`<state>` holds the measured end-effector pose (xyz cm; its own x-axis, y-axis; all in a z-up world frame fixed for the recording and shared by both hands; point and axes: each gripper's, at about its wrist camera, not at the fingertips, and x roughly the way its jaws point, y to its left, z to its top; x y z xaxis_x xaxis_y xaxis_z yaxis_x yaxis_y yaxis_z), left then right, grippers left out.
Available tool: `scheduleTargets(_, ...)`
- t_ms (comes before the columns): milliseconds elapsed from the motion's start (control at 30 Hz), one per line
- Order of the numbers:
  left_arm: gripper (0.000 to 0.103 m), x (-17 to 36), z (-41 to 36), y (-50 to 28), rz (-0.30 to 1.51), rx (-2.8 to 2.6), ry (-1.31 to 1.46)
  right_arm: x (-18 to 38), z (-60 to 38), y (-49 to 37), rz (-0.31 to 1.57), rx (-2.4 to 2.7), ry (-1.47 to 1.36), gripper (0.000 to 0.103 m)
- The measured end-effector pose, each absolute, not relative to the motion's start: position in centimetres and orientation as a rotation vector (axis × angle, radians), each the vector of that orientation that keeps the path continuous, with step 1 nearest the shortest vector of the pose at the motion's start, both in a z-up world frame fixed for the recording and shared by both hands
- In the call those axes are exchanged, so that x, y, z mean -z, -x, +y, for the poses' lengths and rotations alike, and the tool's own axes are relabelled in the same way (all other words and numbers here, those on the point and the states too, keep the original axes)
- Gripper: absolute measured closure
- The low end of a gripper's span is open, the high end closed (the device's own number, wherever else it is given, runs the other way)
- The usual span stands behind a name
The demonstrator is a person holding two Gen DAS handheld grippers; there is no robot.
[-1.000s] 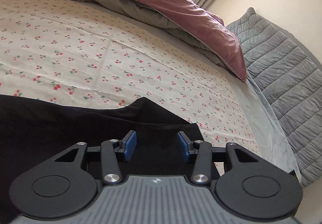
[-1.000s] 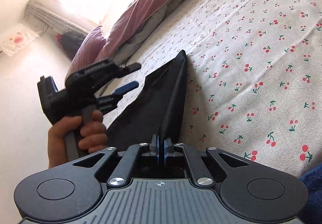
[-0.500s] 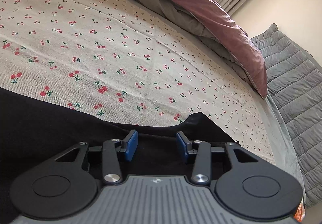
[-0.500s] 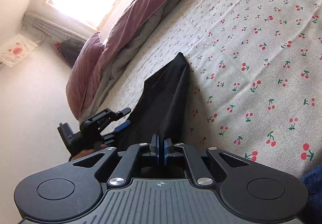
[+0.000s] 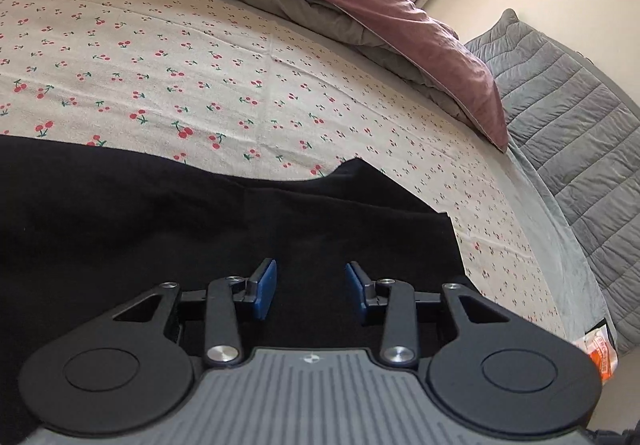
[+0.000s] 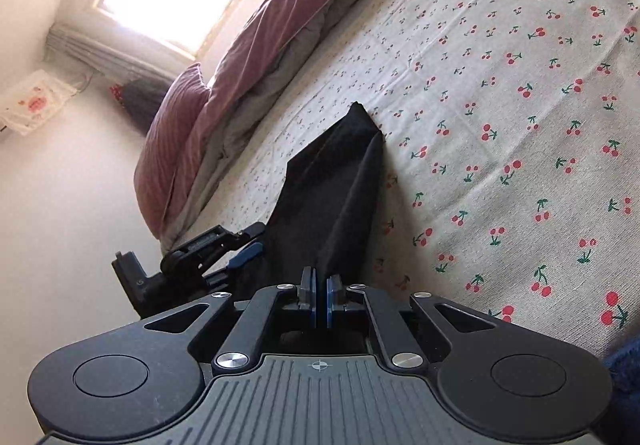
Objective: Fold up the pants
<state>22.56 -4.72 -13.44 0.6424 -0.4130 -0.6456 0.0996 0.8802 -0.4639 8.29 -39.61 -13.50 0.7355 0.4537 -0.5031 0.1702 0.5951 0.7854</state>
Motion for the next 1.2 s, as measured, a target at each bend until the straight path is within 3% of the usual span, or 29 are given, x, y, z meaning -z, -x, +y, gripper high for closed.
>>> scheduleTargets(500,0.077,13.8,-6.8,-10.2,0.928,0.368,0.189,13.3,-39.5,-7.9,0.743,-0.194,-0.949,0.098)
scheduleTargets(800,0.07,13.7,-7.1,-8.8,0.937,0.388,0.165,13.2,-39.3,-8.0,0.746,-0.175,-0.944,0.098)
scheduleTargets(867,0.06,13.8,-7.4,-8.6,0.943,0.411,0.149,13.2,-39.3,-7.9,0.747,-0.17,-0.945,0.098)
scheduleTargets(967,0.053,14.1,-8.2,-8.4,0.936,0.422,0.106,13.1,-39.2,-7.9,0.742,-0.162,-0.935,0.098)
scheduleTargets(1100,0.052,13.6,-9.0,-7.9,0.933,0.472,0.06,13.0,-39.1,-7.8,0.743,-0.15,-0.923,0.098)
scheduleTargets(1200,0.052,12.5,-6.9,-8.2,0.924,0.546,0.196,12.8,-39.1,-7.6,0.738,-0.135,-0.914,0.098)
